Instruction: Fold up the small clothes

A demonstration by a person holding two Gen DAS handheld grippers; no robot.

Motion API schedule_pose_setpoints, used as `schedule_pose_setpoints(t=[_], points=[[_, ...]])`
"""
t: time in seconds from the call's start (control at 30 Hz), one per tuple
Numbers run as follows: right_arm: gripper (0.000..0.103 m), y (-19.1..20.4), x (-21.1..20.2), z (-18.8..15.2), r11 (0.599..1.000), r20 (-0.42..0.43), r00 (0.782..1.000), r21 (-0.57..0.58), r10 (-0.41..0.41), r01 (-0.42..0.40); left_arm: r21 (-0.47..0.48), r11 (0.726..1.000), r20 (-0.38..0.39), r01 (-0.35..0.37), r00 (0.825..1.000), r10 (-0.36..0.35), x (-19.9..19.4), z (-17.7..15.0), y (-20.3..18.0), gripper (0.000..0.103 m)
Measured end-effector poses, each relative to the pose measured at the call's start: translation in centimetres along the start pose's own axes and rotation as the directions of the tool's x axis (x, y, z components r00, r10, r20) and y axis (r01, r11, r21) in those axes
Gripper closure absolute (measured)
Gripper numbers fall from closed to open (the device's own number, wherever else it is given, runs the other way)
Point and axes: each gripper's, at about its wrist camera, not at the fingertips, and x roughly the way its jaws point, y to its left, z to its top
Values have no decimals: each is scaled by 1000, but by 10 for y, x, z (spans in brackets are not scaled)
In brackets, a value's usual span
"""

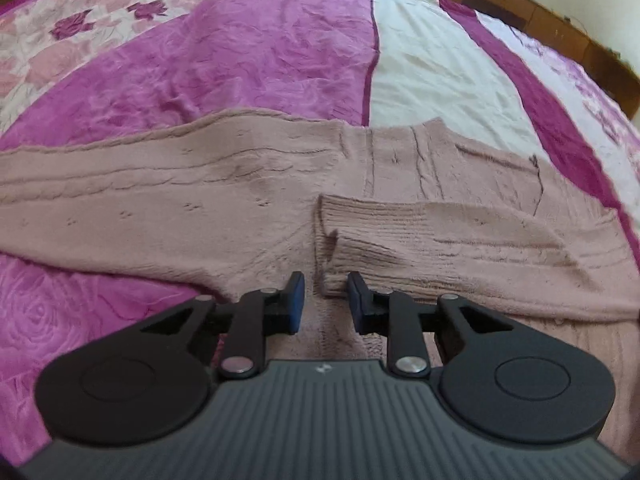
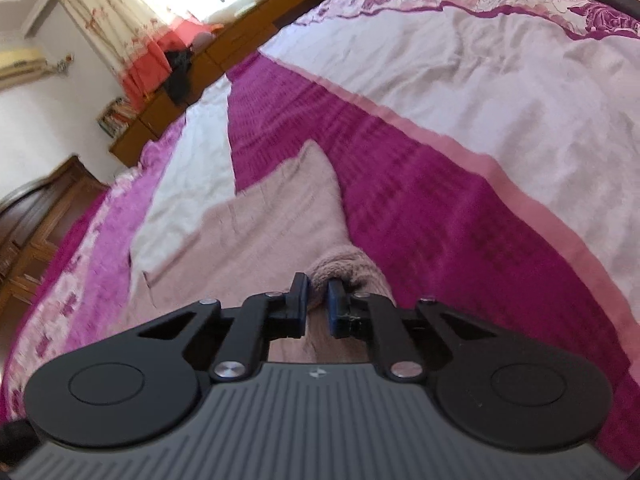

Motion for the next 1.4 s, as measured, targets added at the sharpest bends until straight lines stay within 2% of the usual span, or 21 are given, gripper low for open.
schedule_pose_setpoints(t=[0.13,0.2,0.23,0.27,0.4,0.53,0.73,0.93,1.03,1.07,1.1,1.13,1.17,1.3,1.4], points=[[90,9,-12,2,997,-32,999,-79,-6,4,-21,999,34,42,999,-41,-7,6,4,77],[88,19,-22,6,990,-25,1000,-142,9,-12,-14,998,58,56,997,-56,-8,11,1,71],[87,24,-26,8,985,-20,1000,-172,22,-25,-12,998,71,62,996,-61,-8,13,0,62],[84,30,-30,11,979,-9,999,-200,32,-33,-12,998,80,60,995,-59,-7,15,-1,54],[62,46,-26,31,965,33,998,-258,47,-37,-6,999,85,38,996,-38,4,21,-7,53],[60,52,11,55,966,42,999,-257,-2,13,-28,999,70,36,997,-34,17,23,-6,53],[60,50,84,78,957,27,993,-265,-118,121,-38,999,76,28,997,-26,28,24,-5,53],[59,46,123,87,952,14,988,-269,-151,149,-13,1000,82,24,996,-23,36,25,-8,53],[60,41,129,84,951,15,990,-277,-141,139,-5,1000,86,31,996,-30,39,24,-10,53],[63,41,129,83,949,21,991,-284,-135,136,5,999,87,31,996,-32,40,23,-11,54],[76,40,128,81,947,30,991,-291,-134,137,20,999,86,30,996,-32,40,22,-13,55],[83,40,127,80,944,38,990,-299,-133,139,39,999,90,23,996,-26,40,21,-16,66],[92,40,125,79,941,52,989,-304,-136,146,64,998,94,13,995,-19,40,20,-20,90],[95,39,108,74,947,173,978,-277,-120,166,103,995,159,-2,987,-15,30,19,-30,91],[95,39,105,72,947,218,967,-260,-132,188,133,990,233,-40,972,8,22,22,-37,91]])
